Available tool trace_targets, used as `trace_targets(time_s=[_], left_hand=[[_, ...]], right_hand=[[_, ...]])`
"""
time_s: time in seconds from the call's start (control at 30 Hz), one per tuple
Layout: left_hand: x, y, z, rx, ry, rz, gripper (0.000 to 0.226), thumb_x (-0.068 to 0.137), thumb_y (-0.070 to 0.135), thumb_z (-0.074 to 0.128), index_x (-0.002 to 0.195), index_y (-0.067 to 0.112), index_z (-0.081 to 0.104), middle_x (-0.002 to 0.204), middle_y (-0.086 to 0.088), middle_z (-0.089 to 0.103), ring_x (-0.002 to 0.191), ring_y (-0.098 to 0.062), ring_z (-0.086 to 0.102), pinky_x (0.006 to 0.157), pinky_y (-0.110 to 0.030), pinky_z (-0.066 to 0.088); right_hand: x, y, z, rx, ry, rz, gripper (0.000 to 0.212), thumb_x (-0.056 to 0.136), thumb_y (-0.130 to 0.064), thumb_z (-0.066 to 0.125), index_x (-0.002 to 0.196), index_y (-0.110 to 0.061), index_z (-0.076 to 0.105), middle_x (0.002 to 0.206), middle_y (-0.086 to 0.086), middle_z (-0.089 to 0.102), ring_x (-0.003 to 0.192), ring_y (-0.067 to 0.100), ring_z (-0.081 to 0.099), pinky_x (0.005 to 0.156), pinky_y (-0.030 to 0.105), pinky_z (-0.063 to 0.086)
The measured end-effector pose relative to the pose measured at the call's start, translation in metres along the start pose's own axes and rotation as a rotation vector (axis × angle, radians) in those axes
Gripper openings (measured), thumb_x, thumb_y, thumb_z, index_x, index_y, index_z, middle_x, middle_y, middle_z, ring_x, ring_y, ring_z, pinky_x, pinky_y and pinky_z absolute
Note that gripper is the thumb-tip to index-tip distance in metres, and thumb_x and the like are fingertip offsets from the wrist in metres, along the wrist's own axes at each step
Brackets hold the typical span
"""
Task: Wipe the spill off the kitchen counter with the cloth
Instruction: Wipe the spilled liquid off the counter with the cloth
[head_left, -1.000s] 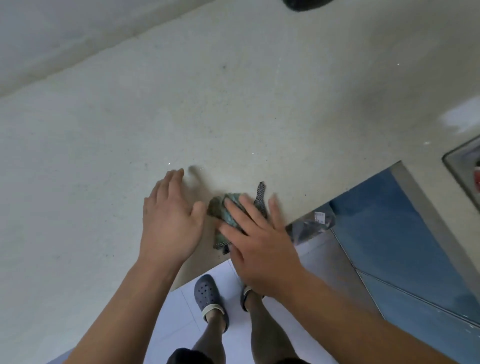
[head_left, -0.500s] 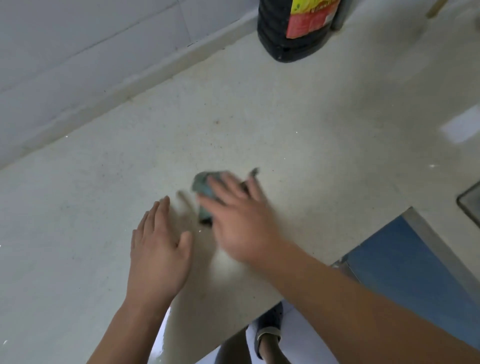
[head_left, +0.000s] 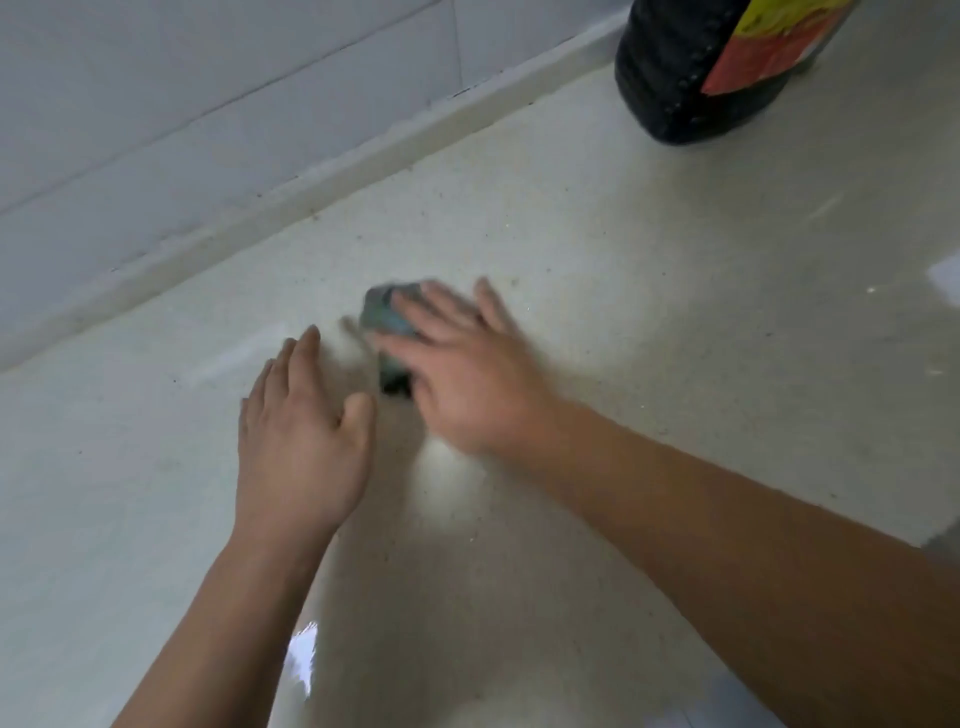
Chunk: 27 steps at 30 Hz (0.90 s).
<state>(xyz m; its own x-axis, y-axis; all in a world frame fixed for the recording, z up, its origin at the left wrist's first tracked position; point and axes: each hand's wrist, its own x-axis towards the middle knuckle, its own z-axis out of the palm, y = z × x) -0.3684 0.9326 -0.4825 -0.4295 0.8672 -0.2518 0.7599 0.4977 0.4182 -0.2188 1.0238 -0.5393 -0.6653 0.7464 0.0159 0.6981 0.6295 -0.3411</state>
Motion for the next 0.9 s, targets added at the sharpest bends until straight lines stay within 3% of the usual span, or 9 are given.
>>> trace_targets(time_s=[0.03,0.1,0.27,0.37,0.43,0.57,0.67,0.73,0.9], left_hand=[[0.004,0.002,-0.004,-0.013,0.012,-0.019,0.077,0.088,0.034,0.039,0.162,0.012,0.028,0.167,-0.009,0.033,0.154,-0.027,0.024,0.126,-0.049,0.021],[0.011,0.009,-0.013,-0.035,0.019,-0.037,0.076,0.088,0.032,0.038,0.161,0.012,0.030,0.166,-0.009,0.034,0.153,-0.027,0.025,0.125,-0.049,0.023],[0.027,0.027,-0.012,-0.017,-0.027,-0.002,0.073,0.089,0.036,0.037,0.160,0.020,0.031,0.165,-0.004,0.035,0.153,-0.023,0.025,0.124,-0.050,0.025],[0.032,0.045,-0.002,-0.029,-0.061,0.022,0.066,0.095,0.029,0.045,0.159,0.023,0.032,0.164,-0.005,0.037,0.151,-0.025,0.028,0.123,-0.052,0.027],[0.030,0.058,0.004,-0.041,-0.086,0.037,0.065,0.095,0.025,0.046,0.159,0.024,0.033,0.163,-0.005,0.038,0.151,-0.025,0.029,0.122,-0.053,0.028],[0.022,0.090,0.019,-0.060,-0.149,0.075,0.066,0.094,0.021,0.050,0.159,0.022,0.034,0.163,-0.006,0.038,0.151,-0.026,0.030,0.123,-0.054,0.028],[0.014,0.120,0.035,-0.045,-0.204,0.142,0.066,0.095,0.020,0.053,0.159,0.019,0.034,0.165,-0.005,0.035,0.153,-0.023,0.026,0.126,-0.049,0.022],[0.009,0.140,0.046,-0.015,-0.223,0.220,0.067,0.096,0.022,0.054,0.160,0.018,0.034,0.167,-0.005,0.032,0.155,-0.023,0.023,0.127,-0.047,0.019],[-0.003,0.185,0.067,0.041,-0.212,0.307,0.066,0.097,0.028,0.050,0.160,0.025,0.032,0.170,-0.004,0.026,0.156,-0.022,0.019,0.128,-0.044,0.015]], right_hand=[[-0.006,-0.015,0.008,0.004,-0.040,-0.120,0.055,0.094,-0.033,0.057,0.149,-0.037,0.055,0.167,0.001,0.039,0.158,0.025,0.026,0.126,0.064,0.007],[0.008,-0.003,0.007,0.004,-0.021,-0.141,0.052,0.094,-0.032,0.058,0.146,-0.037,0.058,0.164,-0.001,0.044,0.156,0.022,0.030,0.126,0.063,0.011],[0.095,0.111,-0.042,-0.049,0.051,0.407,0.058,0.104,-0.037,0.039,0.162,-0.041,0.030,0.174,-0.005,0.018,0.161,0.021,0.011,0.128,0.058,0.004],[0.075,0.156,-0.063,-0.016,0.132,0.662,0.059,0.104,-0.035,0.039,0.163,-0.039,0.030,0.175,-0.003,0.018,0.161,0.021,0.011,0.128,0.059,0.005],[0.040,0.144,-0.060,-0.033,0.164,0.741,0.058,0.106,-0.034,0.040,0.163,-0.036,0.030,0.175,0.000,0.018,0.161,0.023,0.011,0.128,0.059,0.006],[-0.057,0.072,-0.029,0.031,0.016,0.313,0.058,0.105,-0.034,0.044,0.162,-0.033,0.034,0.175,0.002,0.018,0.162,0.024,0.006,0.129,0.057,0.002],[-0.124,0.106,-0.041,0.017,-0.065,0.171,0.056,0.104,-0.039,0.040,0.160,-0.039,0.036,0.174,-0.005,0.019,0.162,0.018,0.009,0.129,0.054,-0.001],[-0.143,0.176,-0.065,-0.011,0.001,0.340,0.056,0.105,-0.037,0.039,0.160,-0.041,0.034,0.174,-0.005,0.019,0.162,0.018,0.010,0.130,0.055,0.001],[-0.180,0.348,-0.136,0.033,0.329,1.190,0.057,0.102,-0.036,0.041,0.159,-0.035,0.039,0.172,0.004,0.025,0.158,0.026,0.021,0.129,0.057,0.005]])
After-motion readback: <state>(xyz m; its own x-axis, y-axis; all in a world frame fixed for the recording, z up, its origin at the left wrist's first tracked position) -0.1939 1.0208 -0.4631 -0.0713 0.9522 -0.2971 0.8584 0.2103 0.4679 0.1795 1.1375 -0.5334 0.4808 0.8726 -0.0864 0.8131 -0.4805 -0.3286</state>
